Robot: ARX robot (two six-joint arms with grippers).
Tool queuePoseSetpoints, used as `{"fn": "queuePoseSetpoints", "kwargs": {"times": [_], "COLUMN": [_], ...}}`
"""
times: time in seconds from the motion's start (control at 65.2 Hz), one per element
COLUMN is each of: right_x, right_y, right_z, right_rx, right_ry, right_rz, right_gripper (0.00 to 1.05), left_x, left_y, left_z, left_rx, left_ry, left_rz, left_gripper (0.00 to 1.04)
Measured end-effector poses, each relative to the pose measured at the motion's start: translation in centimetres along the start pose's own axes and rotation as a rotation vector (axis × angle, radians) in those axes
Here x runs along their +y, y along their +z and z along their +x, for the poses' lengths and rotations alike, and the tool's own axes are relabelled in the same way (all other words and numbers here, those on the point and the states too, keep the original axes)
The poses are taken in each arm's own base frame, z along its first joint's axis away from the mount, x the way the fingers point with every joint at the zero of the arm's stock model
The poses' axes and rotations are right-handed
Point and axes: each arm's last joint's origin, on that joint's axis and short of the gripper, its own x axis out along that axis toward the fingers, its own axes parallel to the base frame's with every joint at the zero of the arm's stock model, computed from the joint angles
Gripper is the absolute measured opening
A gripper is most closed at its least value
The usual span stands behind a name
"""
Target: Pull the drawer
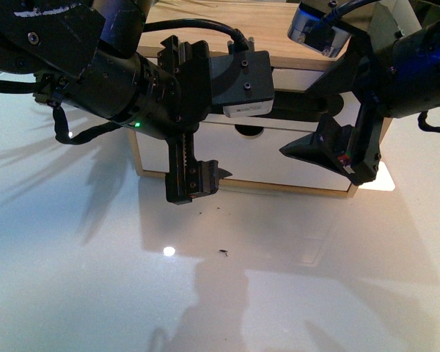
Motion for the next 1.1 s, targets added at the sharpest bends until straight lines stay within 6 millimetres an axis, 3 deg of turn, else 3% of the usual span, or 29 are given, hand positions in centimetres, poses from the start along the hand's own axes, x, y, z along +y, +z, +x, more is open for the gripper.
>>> {"fn": "queuePoseSetpoints", "kwargs": {"times": [0.644,1.103], "right_x": [0.0,1.4], "right_y": [-0.7,-0.9], "right_z": [2.3,0.9], "right_rx": [0.053,0.102], "right_ry": [0.039,0.182], "right_rz": [-0.046,-0.115], "right_gripper": [0.96,0.96], "left_x": [0.1,-1.1], "left_y": [0.0,0.9], "left_z": [0.0,-1.2], "left_rx": [-0.008,0.009], "left_ry": [0.009,-0.126], "left_rz": [-0.014,0.005], "left_gripper": [0.97,0.97]}}
